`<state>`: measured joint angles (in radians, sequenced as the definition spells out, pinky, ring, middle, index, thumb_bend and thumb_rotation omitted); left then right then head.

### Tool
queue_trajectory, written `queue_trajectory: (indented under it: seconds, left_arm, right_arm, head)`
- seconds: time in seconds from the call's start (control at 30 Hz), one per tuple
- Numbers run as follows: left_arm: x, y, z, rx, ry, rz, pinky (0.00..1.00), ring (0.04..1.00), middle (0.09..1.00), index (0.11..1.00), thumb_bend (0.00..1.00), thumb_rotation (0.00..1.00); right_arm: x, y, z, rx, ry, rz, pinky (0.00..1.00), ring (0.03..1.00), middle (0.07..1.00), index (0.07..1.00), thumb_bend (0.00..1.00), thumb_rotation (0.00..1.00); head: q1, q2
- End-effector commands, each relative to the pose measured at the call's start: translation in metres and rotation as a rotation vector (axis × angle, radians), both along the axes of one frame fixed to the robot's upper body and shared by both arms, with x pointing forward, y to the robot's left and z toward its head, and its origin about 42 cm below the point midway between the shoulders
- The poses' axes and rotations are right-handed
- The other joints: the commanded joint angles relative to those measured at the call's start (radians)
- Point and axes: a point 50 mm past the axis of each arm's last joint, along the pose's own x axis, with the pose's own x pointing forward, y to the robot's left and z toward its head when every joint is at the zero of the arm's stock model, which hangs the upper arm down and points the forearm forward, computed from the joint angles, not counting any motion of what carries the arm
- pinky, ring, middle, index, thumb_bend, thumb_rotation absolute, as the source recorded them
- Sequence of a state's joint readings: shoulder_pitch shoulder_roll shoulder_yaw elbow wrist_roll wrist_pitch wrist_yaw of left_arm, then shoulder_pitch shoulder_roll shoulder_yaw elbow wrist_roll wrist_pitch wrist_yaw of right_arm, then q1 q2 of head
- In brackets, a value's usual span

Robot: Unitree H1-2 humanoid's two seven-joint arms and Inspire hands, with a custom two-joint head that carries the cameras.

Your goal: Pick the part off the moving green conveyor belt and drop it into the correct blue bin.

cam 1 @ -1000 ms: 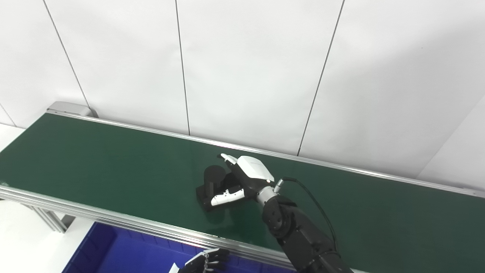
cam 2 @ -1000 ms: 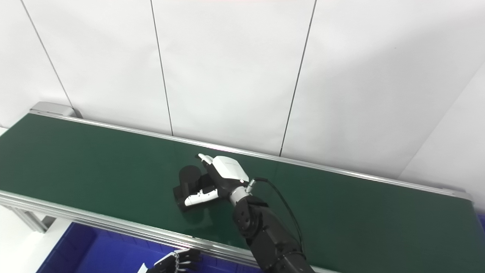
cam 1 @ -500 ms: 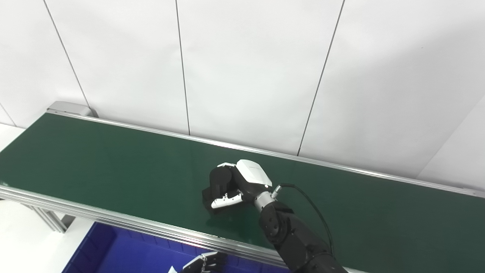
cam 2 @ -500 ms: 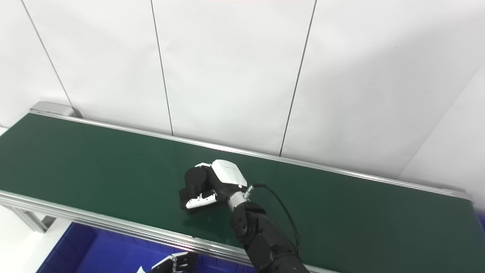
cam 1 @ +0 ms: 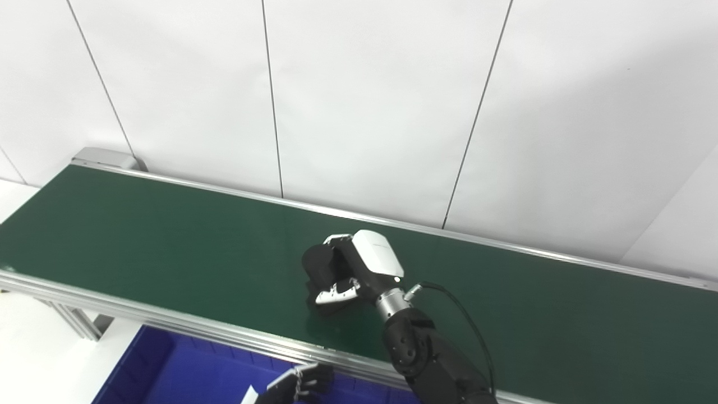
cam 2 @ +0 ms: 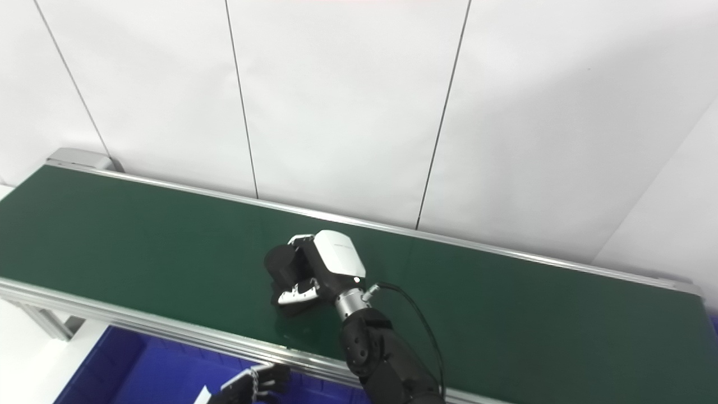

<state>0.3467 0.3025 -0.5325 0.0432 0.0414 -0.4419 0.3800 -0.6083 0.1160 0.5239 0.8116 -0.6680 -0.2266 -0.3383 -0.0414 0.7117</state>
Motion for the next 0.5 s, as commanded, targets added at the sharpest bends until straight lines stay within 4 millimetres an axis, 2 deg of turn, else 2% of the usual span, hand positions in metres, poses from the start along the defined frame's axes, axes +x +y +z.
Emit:
queue_trajectory:
  seconds: [0.0, 0.23, 0.47]
  left_arm:
    - [0.001, 0.0, 0.01, -0.046, -0.041, -0.011, 0.66, 0.705, 0.742, 0.746, 1.0, 0.49]
    - [0.001, 0.006, 0.021, -0.092, -0.053, -0.022, 0.68, 0.708, 0.742, 0.738, 1.0, 0.46]
    - [0.003, 0.011, 0.034, -0.12, -0.092, -0.046, 0.69, 0.715, 0.751, 0.739, 0.98, 0.43]
  right_arm:
    - [0.006, 0.002, 0.033, 0.11, -0.124, 0.005, 0.54, 0.534, 0.477, 0.521, 0.51, 0.0]
    - [-0.018, -0.035, 0.056, 0.223, -0.181, -0.067, 0.44, 0.479, 0.462, 0.529, 0.51, 0.0]
    - [-0.056, -0.09, 0.07, 0.288, -0.197, -0.133, 0.42, 0.483, 0.466, 0.526, 0.51, 0.0]
  head:
    - [-0.008, 0.01]
    - [-0.038, 0.047]
    - [-0.045, 0.101]
